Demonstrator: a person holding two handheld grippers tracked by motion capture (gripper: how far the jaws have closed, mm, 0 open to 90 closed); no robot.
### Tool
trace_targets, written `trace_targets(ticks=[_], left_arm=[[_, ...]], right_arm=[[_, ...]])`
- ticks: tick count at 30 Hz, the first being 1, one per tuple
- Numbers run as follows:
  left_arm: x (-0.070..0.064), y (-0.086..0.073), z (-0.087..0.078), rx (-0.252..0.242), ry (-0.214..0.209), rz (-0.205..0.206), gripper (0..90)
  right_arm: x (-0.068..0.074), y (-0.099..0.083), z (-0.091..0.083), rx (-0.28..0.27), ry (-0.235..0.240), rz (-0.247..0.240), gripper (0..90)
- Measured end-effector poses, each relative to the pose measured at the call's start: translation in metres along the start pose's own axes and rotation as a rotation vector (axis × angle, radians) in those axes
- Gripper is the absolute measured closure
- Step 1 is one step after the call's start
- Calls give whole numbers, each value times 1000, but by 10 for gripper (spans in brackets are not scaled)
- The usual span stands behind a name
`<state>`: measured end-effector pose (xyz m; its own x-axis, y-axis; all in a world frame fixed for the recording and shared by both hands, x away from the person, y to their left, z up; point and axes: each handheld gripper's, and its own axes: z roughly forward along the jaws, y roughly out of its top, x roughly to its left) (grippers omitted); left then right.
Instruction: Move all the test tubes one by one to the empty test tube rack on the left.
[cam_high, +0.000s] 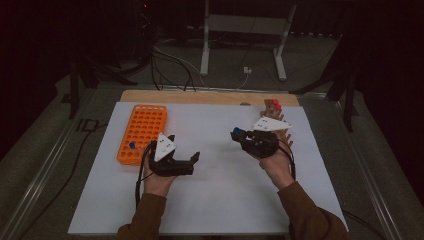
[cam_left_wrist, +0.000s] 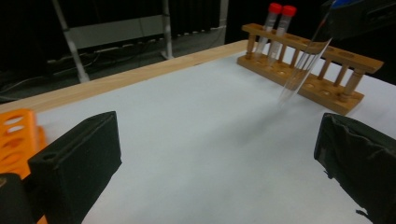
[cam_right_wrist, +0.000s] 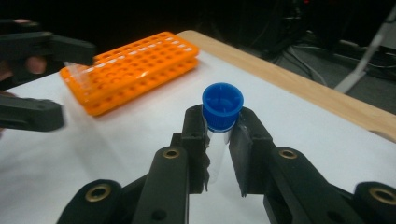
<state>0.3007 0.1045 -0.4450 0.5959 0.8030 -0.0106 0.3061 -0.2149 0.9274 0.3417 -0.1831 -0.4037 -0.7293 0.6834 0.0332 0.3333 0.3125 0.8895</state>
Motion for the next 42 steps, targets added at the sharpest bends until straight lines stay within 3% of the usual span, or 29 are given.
trace_targets(ticks=[9,17,21,26,30,39,42], left_arm=[[-19,4,17,29,-46,37,65],[-34,6,30,53,-78,83,93],[-40,7,33,56,-72,112,244],[-40,7,31,56,-93,137,529],[-40,7,30,50,-108,141,657],[-41,7,30,50,-127,156,766],[-39,7,30,53,-122,144,769]], right_arm=[[23,1,14,22,68,-23,767],[35,0,21,30,110,-21,767],[39,1,23,30,123,-27,767],[41,1,23,31,136,-29,766],[42,1,23,32,141,-29,767],[42,1,24,37,146,-31,763],[42,0,23,34,161,-36,660]])
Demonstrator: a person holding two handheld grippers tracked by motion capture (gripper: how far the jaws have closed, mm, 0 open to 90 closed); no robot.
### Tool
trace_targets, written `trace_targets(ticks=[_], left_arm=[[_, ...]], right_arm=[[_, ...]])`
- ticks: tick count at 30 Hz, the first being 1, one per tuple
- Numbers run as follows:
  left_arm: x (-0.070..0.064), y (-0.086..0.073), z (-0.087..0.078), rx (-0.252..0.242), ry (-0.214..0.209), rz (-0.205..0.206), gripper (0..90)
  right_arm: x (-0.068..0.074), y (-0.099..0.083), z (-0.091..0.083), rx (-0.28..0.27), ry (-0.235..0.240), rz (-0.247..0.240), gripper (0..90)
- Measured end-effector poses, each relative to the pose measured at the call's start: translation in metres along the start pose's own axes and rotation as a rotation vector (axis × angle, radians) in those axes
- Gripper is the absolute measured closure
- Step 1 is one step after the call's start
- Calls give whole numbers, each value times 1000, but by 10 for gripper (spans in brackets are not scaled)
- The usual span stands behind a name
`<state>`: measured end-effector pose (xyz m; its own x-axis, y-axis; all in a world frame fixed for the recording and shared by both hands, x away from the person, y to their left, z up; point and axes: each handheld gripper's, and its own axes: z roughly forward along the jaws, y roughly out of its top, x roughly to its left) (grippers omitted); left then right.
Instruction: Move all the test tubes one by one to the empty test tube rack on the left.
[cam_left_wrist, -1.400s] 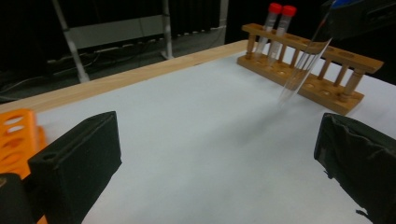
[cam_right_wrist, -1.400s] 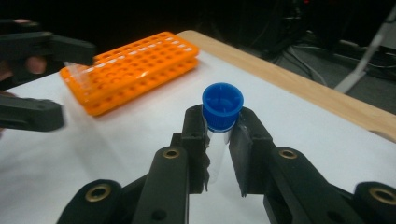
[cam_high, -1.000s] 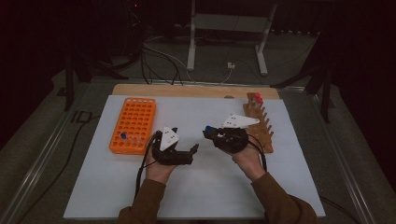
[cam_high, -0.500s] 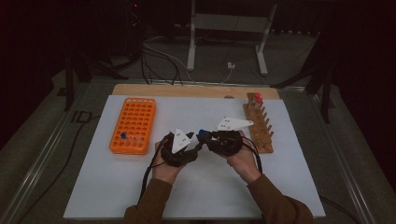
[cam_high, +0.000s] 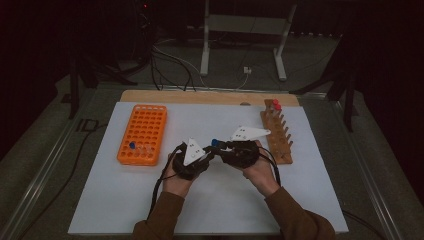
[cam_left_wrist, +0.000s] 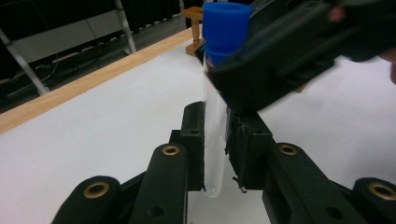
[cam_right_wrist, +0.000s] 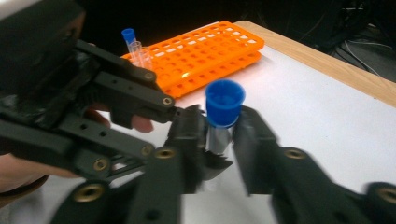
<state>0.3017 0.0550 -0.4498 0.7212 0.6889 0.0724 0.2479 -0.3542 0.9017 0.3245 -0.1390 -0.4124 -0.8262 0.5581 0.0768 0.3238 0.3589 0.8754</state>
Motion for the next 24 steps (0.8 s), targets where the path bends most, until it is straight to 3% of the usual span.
trace_targets(ticks=[7,13,20,24], left_arm=[[8,-3,-5,-2,22,-28,771],[15,-6,-14,-11,45,-54,770],[24,-8,-27,-25,66,-74,770],[28,-11,-34,-29,76,-88,770]], right_arm=[[-5,-2,-5,-22,26,43,368],[-9,-7,-12,-38,-23,55,161],[-20,-18,-23,-47,-92,68,34],[-24,-24,-30,-54,-130,67,13]])
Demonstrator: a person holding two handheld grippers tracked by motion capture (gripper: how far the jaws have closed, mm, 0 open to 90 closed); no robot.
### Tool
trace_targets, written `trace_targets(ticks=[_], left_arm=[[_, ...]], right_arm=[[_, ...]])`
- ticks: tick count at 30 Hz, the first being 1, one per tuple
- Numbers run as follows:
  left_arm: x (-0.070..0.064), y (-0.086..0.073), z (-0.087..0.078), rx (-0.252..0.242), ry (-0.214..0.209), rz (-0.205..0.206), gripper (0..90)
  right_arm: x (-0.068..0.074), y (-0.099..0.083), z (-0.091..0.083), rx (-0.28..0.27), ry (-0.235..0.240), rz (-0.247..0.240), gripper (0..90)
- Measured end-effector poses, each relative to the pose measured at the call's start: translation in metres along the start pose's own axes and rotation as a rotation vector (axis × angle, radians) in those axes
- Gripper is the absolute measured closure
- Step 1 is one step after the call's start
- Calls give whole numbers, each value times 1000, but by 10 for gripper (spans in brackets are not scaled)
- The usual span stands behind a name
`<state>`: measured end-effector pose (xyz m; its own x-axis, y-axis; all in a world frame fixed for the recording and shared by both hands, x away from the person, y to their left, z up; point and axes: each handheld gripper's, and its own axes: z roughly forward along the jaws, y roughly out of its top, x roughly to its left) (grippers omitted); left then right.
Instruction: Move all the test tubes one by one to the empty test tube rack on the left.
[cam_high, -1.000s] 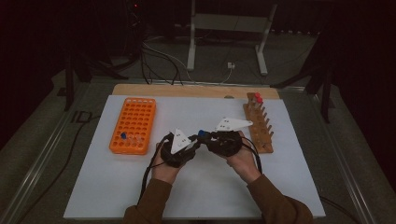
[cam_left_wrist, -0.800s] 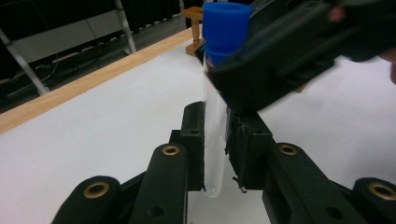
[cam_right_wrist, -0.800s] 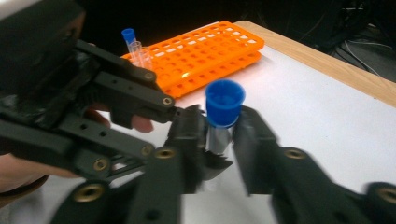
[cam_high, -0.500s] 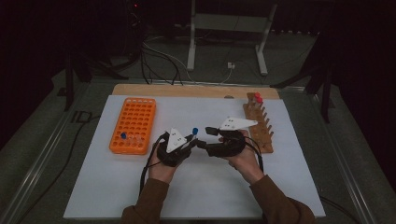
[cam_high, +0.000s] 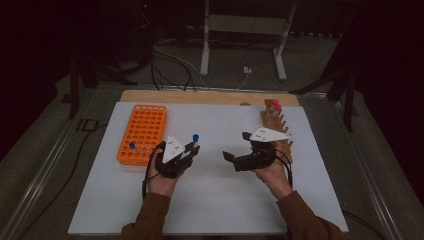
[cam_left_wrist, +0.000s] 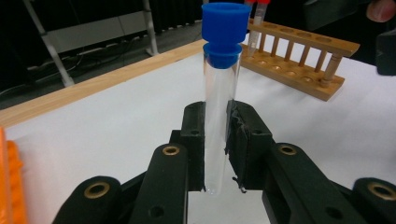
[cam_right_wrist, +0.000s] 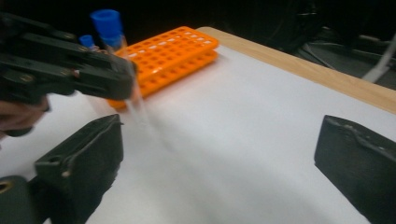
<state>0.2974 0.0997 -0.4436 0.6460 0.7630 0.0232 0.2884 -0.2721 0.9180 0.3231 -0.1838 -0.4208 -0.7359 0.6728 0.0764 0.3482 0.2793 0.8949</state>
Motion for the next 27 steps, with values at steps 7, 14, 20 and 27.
trace_targets(ticks=[7,14,20,27], left_arm=[[9,-3,-12,-11,8,-17,770],[20,-7,-26,-32,22,-37,769],[31,-7,-36,-45,45,-53,769],[45,-8,-48,-62,75,-76,769]], right_arm=[[-10,-8,-12,-24,-45,22,2],[-18,-17,-23,-43,-88,39,2],[-25,-22,-31,-59,-112,67,2],[-33,-27,-40,-68,-131,94,2]])
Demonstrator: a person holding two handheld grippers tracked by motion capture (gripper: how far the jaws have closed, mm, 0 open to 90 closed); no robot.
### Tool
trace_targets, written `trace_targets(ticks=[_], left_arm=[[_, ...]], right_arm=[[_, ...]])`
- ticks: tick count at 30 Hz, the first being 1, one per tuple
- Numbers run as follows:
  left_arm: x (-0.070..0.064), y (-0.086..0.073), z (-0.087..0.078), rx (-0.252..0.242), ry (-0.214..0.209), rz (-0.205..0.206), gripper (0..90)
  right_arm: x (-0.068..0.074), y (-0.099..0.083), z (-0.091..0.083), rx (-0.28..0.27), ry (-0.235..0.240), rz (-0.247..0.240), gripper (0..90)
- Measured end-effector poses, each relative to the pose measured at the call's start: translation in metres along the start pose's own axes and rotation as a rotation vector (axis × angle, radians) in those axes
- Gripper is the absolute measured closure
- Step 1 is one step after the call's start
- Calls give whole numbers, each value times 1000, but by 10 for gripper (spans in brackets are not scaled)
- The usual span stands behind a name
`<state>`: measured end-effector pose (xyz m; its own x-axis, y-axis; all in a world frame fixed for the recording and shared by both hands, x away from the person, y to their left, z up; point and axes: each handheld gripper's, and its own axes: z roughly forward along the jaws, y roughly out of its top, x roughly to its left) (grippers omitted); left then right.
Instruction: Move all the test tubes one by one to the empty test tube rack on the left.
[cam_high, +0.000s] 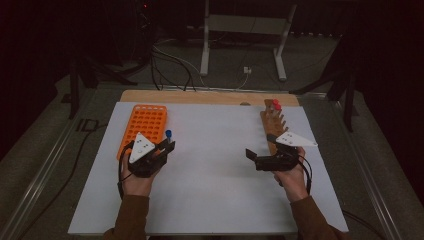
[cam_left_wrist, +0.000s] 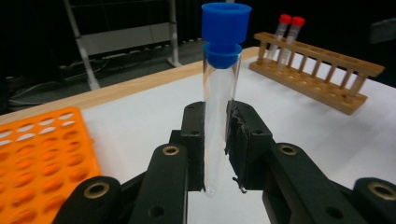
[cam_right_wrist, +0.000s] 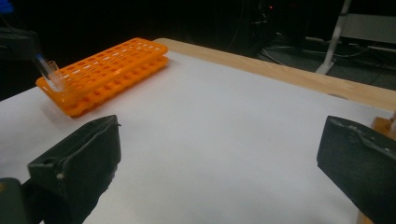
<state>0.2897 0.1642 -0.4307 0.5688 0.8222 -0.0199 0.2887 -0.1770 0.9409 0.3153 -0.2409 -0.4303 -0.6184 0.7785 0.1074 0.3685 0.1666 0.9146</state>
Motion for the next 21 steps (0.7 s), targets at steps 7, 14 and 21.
trace_targets(ticks=[7,14,21], left_arm=[[15,3,-14,-16,23,-19,769],[33,7,-33,-46,58,-37,769],[50,5,-47,-75,115,-59,769]], right_arm=[[-2,-1,-1,-2,-6,8,2],[-3,-1,0,0,-8,9,2],[-5,-1,-3,-10,-14,16,2]])
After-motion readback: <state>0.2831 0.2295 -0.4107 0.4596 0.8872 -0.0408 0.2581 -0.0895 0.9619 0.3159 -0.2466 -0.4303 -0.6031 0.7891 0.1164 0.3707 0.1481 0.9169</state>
